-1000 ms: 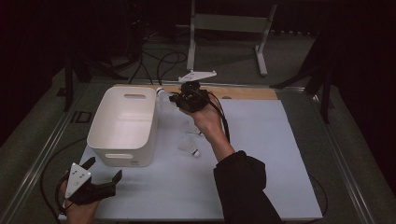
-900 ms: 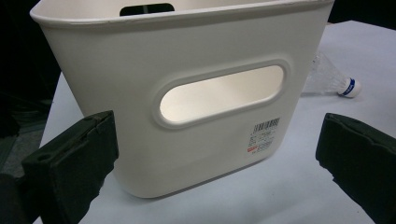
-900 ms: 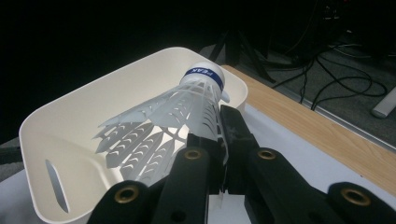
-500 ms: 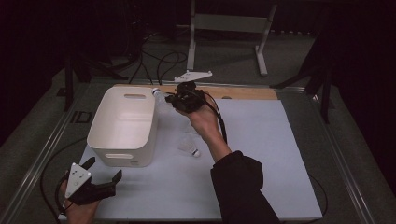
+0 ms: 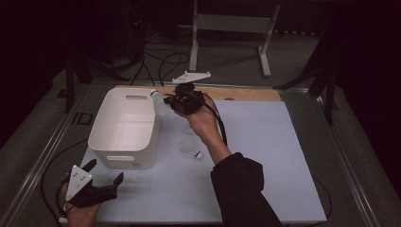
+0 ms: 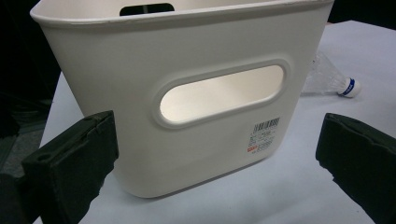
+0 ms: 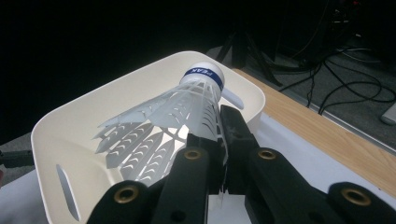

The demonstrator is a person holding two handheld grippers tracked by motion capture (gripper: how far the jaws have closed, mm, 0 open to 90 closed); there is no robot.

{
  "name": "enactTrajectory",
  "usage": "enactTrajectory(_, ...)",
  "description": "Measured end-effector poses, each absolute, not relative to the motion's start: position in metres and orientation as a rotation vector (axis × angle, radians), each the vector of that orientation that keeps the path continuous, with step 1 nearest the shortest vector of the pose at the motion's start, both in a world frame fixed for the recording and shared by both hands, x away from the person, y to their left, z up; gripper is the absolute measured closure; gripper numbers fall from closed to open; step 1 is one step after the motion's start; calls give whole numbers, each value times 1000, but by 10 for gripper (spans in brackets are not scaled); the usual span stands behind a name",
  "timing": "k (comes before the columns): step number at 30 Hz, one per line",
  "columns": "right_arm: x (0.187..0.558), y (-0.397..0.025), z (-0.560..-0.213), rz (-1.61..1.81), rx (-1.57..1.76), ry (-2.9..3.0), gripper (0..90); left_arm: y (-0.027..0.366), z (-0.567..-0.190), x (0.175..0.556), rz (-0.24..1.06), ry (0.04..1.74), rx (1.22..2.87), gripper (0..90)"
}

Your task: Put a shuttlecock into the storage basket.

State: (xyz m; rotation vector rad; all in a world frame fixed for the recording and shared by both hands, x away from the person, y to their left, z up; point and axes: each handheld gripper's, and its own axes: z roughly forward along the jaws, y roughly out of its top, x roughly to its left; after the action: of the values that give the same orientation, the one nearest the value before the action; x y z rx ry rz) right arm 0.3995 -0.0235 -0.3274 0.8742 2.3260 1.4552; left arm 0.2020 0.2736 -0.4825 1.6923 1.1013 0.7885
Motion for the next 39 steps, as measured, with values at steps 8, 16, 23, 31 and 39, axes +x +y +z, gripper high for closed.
enactTrajectory(8,399,-19,-328,1456,873,2333,886,274,-483,202,787,1102,1695,1)
enactTrajectory(16,399,-13,-329,1458,860,2346,885,274,-483,202,789,1103,1690,1)
enactTrajectory(23,397,-7,-328,1456,843,2356,885,273,-483,202,787,1101,1692,1)
enactTrajectory(31,395,1,-329,1461,826,2365,884,274,-482,202,787,1102,1688,1)
enactTrajectory(39,394,7,-330,1460,812,2379,884,274,-482,202,788,1103,1689,1)
